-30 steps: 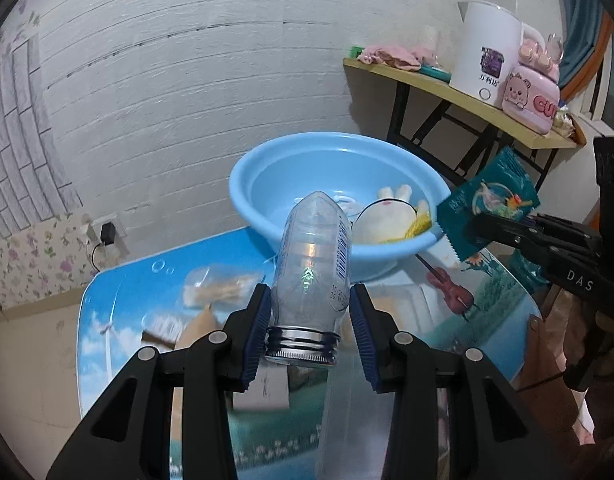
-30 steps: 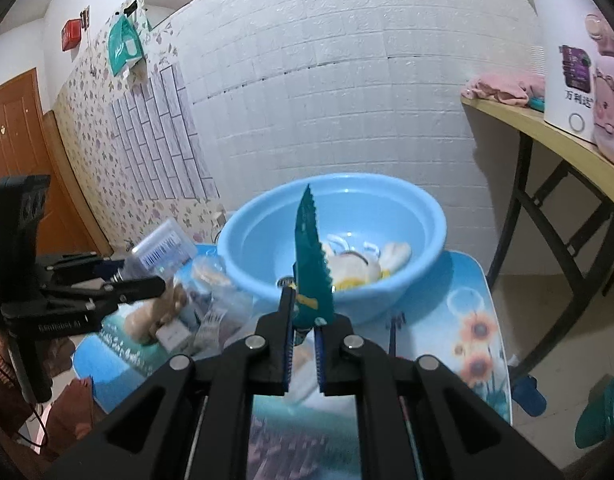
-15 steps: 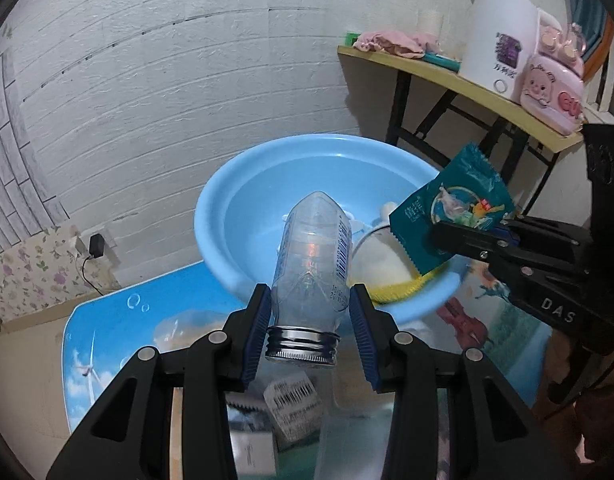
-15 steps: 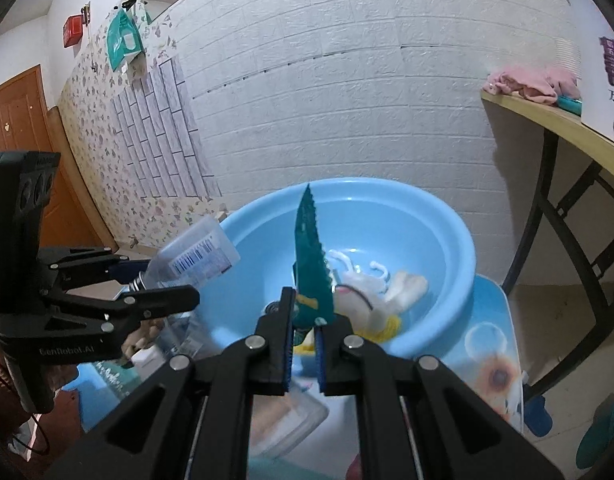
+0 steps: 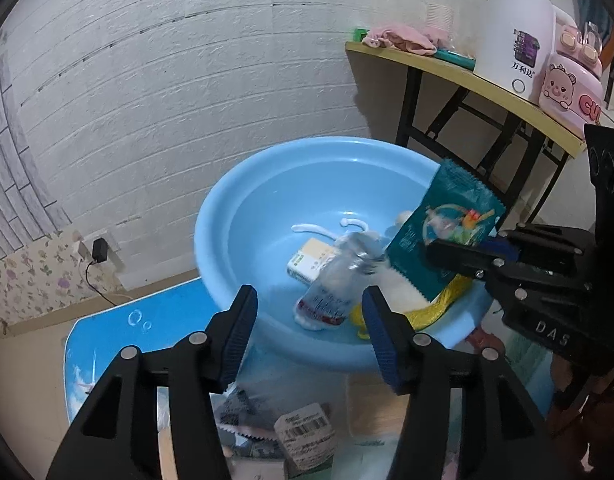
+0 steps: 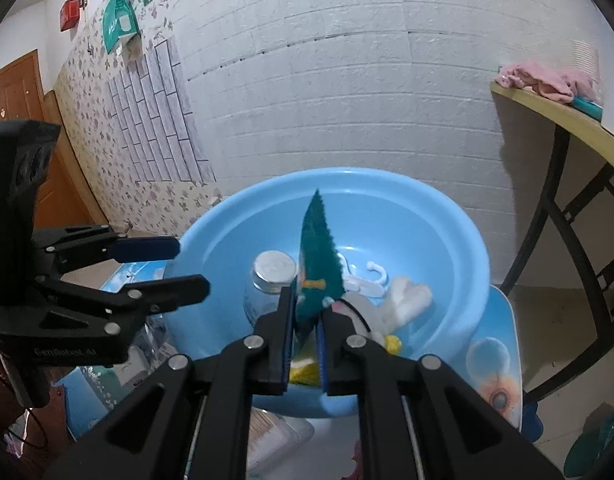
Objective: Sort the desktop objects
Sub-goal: 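Open the left gripper to drop the bottle while the right drops the snack bag, then move the left gripper to the beige plush doll while the right moves to the clear plastic box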
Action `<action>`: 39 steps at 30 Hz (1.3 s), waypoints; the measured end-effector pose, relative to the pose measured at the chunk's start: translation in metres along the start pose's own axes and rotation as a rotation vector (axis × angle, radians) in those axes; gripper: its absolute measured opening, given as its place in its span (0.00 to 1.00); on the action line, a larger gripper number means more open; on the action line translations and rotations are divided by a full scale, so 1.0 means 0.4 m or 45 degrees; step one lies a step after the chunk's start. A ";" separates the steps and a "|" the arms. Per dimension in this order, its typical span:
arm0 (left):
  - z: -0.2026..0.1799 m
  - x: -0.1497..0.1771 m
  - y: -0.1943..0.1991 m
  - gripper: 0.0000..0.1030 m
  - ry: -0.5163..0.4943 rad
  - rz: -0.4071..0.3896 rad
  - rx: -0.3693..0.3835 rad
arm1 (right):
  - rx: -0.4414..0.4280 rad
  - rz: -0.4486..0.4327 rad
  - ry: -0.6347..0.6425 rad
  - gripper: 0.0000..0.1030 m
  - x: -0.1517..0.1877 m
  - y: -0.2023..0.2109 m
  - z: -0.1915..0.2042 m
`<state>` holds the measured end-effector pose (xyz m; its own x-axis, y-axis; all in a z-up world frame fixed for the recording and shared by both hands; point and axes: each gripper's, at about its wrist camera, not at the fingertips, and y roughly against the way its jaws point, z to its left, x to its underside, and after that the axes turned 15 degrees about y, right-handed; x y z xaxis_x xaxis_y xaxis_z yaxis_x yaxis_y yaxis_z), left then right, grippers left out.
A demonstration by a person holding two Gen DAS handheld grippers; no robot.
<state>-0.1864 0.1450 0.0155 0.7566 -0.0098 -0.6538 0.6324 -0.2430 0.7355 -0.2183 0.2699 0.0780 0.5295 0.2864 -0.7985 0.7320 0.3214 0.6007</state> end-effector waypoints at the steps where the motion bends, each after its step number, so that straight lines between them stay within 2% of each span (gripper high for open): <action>1: 0.004 0.003 0.005 0.52 0.002 0.001 -0.001 | 0.013 0.002 -0.003 0.18 0.001 0.002 -0.004; 2: 0.009 0.006 0.011 0.52 0.005 -0.001 -0.004 | 0.034 0.009 -0.004 0.24 0.002 0.005 -0.010; 6: 0.033 0.018 0.038 0.52 0.028 -0.021 -0.026 | 0.132 0.031 -0.049 0.26 0.005 0.023 -0.051; 11: 0.072 0.044 0.065 0.52 0.065 -0.030 -0.062 | 0.160 0.036 -0.041 0.28 0.011 0.065 -0.059; 15: 0.107 0.082 0.088 0.53 0.083 -0.021 -0.103 | 0.197 0.052 -0.026 0.37 0.021 0.088 -0.054; 19: 0.138 0.117 0.114 0.58 0.124 -0.020 -0.106 | 0.207 0.075 -0.029 0.38 0.027 0.095 -0.047; 27: 0.194 0.182 0.157 0.59 0.195 -0.027 -0.144 | 0.198 0.129 -0.028 0.38 0.073 0.117 -0.010; 39: 0.235 0.270 0.177 0.59 0.223 0.003 -0.182 | 0.148 0.227 -0.042 0.38 0.155 0.118 0.058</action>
<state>-0.0753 0.0354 -0.0197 0.7674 0.1615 -0.6205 0.6384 -0.1029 0.7628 -0.1411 0.2819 0.0558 0.6671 0.2991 -0.6823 0.6694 0.1613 0.7252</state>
